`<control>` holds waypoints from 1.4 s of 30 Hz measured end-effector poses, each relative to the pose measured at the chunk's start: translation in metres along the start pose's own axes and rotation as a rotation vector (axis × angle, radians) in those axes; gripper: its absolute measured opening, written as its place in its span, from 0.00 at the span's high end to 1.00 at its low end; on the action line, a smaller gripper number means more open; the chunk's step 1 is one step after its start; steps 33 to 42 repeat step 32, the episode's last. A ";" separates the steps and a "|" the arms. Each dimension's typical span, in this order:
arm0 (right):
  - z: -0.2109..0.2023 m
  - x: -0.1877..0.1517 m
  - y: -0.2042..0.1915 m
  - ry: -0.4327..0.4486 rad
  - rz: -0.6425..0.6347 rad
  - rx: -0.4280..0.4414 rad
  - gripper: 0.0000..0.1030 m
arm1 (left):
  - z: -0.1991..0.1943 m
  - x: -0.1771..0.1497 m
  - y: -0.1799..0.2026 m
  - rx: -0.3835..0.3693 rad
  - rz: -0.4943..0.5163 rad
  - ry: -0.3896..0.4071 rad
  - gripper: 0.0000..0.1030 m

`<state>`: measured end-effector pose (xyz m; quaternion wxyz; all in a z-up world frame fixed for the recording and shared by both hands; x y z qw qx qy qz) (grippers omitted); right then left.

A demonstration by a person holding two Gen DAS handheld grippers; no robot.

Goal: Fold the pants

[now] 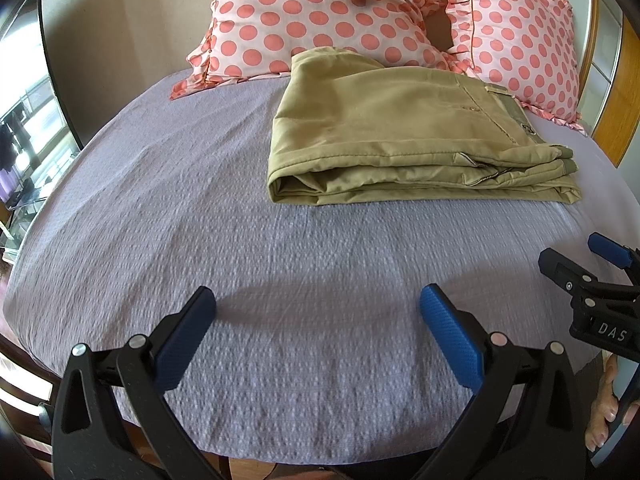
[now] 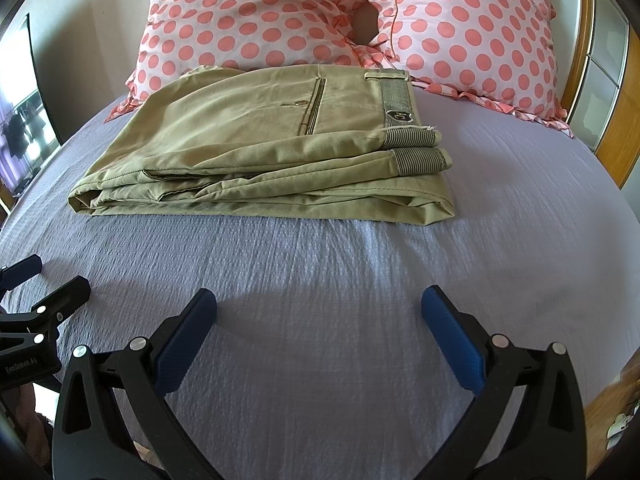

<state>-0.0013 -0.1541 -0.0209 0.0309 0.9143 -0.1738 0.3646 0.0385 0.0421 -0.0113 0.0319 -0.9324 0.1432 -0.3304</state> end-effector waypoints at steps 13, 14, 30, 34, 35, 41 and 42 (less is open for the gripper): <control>0.001 0.000 0.000 -0.001 0.001 -0.002 0.01 | 0.002 0.004 -0.002 -0.011 -0.003 -0.033 0.02; 0.001 0.000 0.000 0.000 0.002 -0.002 0.01 | 0.002 0.004 -0.002 -0.011 -0.003 -0.032 0.02; 0.000 0.000 0.001 -0.001 0.000 0.000 0.01 | 0.005 0.006 -0.002 -0.015 -0.007 -0.062 0.02; 0.000 0.000 0.001 -0.002 0.000 0.000 0.01 | 0.005 0.004 -0.002 -0.010 -0.009 -0.052 0.02; 0.000 0.000 0.001 -0.002 0.000 0.000 0.01 | 0.005 0.004 -0.002 -0.010 -0.009 -0.052 0.02; 0.000 0.000 0.001 -0.002 0.000 0.000 0.01 | 0.005 0.004 -0.002 -0.010 -0.009 -0.052 0.02; 0.000 0.000 0.001 -0.002 0.000 0.000 0.01 | 0.005 0.004 -0.002 -0.010 -0.009 -0.052 0.02</control>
Point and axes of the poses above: each gripper's, at about its wrist camera, not at the fingertips, and z roughly the way its jaws point, y to its right, x to its top, the point moved 2 cm from there along z, roughly the way its jaws point, and after that the axes turned 13 degrees about z, right-handed, at the moved point
